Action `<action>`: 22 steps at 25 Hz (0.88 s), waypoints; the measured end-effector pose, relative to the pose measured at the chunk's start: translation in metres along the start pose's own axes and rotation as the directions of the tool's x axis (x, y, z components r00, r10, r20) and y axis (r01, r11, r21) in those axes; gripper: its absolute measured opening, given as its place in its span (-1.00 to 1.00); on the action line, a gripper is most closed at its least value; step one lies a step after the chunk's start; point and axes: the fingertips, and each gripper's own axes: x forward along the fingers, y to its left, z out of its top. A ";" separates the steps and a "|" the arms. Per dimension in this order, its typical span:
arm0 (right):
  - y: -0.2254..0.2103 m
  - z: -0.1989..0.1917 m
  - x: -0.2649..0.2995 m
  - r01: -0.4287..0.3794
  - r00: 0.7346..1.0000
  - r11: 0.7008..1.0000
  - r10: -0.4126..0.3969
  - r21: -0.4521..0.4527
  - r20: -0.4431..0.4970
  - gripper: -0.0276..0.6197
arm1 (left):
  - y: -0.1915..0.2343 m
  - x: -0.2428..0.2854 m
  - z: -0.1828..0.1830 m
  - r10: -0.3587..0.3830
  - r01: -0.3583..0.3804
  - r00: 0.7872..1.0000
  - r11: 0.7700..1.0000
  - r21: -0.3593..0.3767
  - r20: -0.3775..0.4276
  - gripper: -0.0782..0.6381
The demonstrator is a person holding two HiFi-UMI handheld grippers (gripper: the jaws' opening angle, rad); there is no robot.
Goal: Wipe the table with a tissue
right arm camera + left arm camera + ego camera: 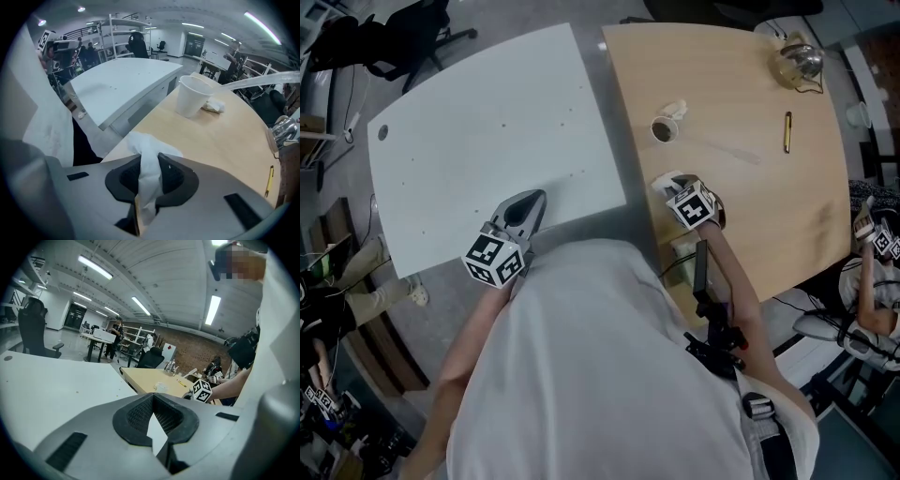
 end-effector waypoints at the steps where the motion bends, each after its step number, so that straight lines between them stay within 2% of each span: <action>1: -0.002 0.001 -0.003 0.005 1.000 1.000 -0.005 0.003 0.008 -0.73 | 0.000 0.000 0.000 0.002 -0.002 1.000 1.000 -0.001 0.001 -0.77; 4: -0.006 0.017 -0.014 0.015 0.996 0.999 -0.017 0.032 0.086 -0.74 | 0.001 0.000 0.002 0.006 -0.006 1.000 1.000 -0.001 0.006 -0.77; 7: 0.000 0.043 -0.029 -0.012 0.982 0.999 0.002 0.047 0.189 -0.75 | 0.001 -0.001 0.002 0.015 -0.014 1.000 1.000 -0.002 0.010 -0.77; 9: 0.009 0.063 -0.039 -0.063 0.963 0.996 0.044 0.064 0.266 -0.75 | -0.001 0.000 0.001 0.018 -0.018 1.000 1.000 -0.002 0.011 -0.77; 12: 0.027 0.094 -0.049 -0.183 0.920 0.978 0.135 0.098 0.369 -0.75 | -0.002 -0.003 -0.001 0.033 -0.033 0.999 0.999 -0.002 0.011 -0.77; 15: 0.045 0.114 -0.050 -0.256 0.890 0.963 0.200 0.087 0.409 -0.75 | -0.003 -0.008 -0.003 0.051 -0.051 0.999 0.999 0.001 0.011 -0.77; 18: 0.061 0.125 -0.043 -0.260 0.890 0.965 0.223 0.042 0.398 -0.76 | -0.001 -0.016 -0.008 0.071 -0.071 0.997 0.997 0.004 0.008 -0.76; 22: 0.078 0.133 -0.028 -0.220 0.917 0.975 0.207 0.001 0.342 -0.76 | 0.004 -0.030 -0.014 0.099 -0.099 0.995 0.995 -0.013 0.010 -0.77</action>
